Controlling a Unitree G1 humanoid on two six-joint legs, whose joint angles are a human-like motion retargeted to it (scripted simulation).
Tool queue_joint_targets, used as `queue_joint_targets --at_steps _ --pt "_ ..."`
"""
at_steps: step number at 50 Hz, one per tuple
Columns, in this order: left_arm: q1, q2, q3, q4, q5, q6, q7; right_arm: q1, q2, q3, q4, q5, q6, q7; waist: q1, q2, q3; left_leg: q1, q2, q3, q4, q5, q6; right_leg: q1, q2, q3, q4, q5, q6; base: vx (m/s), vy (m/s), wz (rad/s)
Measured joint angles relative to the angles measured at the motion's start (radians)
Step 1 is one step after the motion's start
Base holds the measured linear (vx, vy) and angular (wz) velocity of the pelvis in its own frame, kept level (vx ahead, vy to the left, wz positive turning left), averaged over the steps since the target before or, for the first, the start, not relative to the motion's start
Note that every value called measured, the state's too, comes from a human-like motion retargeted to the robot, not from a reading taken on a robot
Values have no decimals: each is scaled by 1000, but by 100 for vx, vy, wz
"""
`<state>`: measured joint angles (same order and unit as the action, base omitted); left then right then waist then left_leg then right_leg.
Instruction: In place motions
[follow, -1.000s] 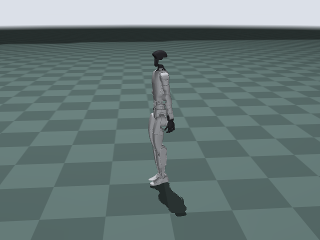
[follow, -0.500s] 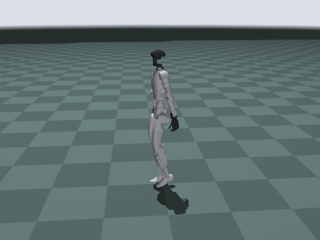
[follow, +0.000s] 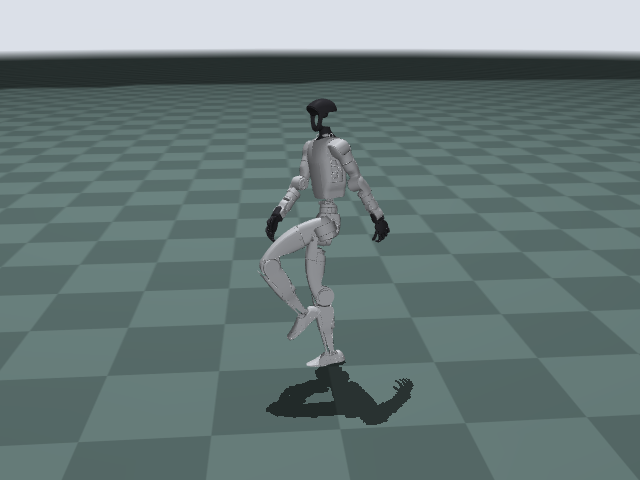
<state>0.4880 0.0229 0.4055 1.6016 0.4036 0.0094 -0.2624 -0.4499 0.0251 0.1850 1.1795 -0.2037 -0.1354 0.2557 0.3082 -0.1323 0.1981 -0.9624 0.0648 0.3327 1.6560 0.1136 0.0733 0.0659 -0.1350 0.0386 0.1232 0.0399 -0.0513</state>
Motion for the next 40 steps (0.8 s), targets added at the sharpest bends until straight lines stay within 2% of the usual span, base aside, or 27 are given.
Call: queue_joint_targets --at_steps 5,11,13,15,18,20,22,23,27,31,40 --pt "7 14 21 14 -10 20 -18 -20 8 -10 -54 -22 -39 -24 30 -23 4 -5 17 9 20 -25 8 -4 -20 -3 19 -6 -8 6 2 -4" --pt "-48 42 52 -32 -67 15 -2 24 -2 -44 16 -30 -35 -57 -31 6 -22 237 -64 -63 -202 -64 52 37 4 -69 -7 -17 4 5 3 61" --pt "-65 51 66 -47 -97 12 9 62 -7 -58 60 -34 -32 -58 -69 14 -49 366 -59 -59 -351 -59 80 53 12 -115 -27 -17 10 15 4 93" --pt "-81 54 82 -58 -126 4 16 98 -12 -62 97 -40 -25 -56 -101 18 -73 461 -162 -130 -532 -47 49 59 13 -145 -37 -19 18 15 9 74" --pt "-116 59 102 -76 -182 -10 21 162 -16 -69 159 -37 -9 -62 -172 29 -121 703 -190 -156 -953 -4 62 56 29 -191 -43 -31 27 15 7 73" --pt "-138 64 104 -84 -205 -18 18 191 -20 -76 190 -27 -5 -66 -221 51 -145 858 -231 -220 -1237 -87 27 55 57 -215 -43 -41 29 13 13 72" --pt "-154 70 98 -94 -210 -22 16 219 -25 -84 210 -18 -1 -70 -266 80 -170 947 -239 -231 -1425 -161 28 52 91 -231 -48 -46 32 15 14 68" --pt "-161 72 93 -97 -208 -23 15 230 -30 -86 220 -14 0 -71 -286 92 -181 970 -245 -247 -1501 -147 48 55 101 -239 -53 -46 35 18 17 70" --pt "-216 84 70 -111 -198 -28 10 239 -39 -93 225 0 9 -78 -367 109 -204 972 -222 -315 -1628 -58 10 25 107 -291 -62 -41 43 -2 14 64" --pt "-263 107 23 -125 -204 -37 25 231 -57 -103 185 1 -9 -66 -354 100 -174 970 -236 -307 -1644 -53 30 13 95 -289 -58 -29 51 -2 11 -7" --pt "-311 121 9 -89 -256 -24 9 269 -92 -86 180 -69 -26 -37 -360 98 -170 978 -229 -244 -1662 -49 54 -36 88 -234 30 -50 70 6 15 -40"
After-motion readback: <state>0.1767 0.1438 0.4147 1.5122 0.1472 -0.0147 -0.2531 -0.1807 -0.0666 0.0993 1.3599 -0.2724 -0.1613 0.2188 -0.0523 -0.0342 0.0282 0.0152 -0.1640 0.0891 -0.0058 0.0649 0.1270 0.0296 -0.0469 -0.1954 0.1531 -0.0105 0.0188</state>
